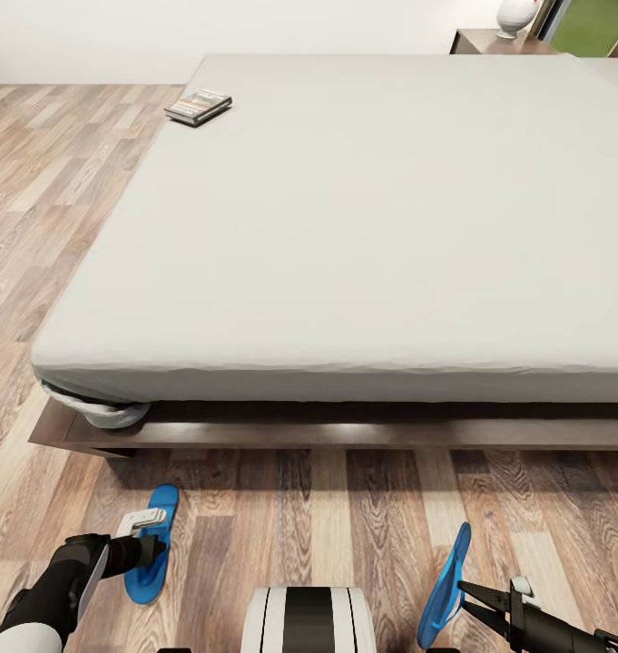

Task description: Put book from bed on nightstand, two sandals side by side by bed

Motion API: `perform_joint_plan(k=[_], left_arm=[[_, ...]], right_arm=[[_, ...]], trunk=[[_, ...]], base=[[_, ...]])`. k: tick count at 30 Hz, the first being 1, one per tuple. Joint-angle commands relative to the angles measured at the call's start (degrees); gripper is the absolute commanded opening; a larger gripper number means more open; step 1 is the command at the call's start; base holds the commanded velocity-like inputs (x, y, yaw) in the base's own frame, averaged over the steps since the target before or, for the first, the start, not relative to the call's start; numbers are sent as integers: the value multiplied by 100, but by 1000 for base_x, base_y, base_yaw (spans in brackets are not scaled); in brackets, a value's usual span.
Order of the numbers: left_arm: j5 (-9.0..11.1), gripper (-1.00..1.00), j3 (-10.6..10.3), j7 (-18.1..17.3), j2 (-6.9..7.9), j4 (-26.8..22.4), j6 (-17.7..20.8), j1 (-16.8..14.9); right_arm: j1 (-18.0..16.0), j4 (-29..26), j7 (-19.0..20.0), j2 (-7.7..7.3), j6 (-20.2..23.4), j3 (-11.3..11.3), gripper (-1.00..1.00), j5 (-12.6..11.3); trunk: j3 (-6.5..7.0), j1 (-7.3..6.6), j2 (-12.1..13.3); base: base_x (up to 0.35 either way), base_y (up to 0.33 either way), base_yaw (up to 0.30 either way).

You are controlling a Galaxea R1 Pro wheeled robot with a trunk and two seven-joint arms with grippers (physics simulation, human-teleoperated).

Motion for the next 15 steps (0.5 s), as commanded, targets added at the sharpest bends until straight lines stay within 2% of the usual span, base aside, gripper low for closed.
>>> perform_joint_plan(k=[1, 4, 15], left_arm=[[-60, -100, 26, -54, -4, -8, 18, -3], [-60, -100, 26, -54, -4, -8, 17, -3], [-60, -100, 28, -54, -4, -8, 19, -3]], right_arm=[[-1, 0, 8, -1, 52, -1, -100, -18], [-1, 0, 8, -1, 53, -1, -100, -18], [-1, 0, 8, -1, 52, -1, -100, -18]], trunk=[[-3, -1, -1], [-70, 7, -5], [-70, 7, -5]], base=[[0, 0, 0], [0, 0, 0], [0, 0, 0]])
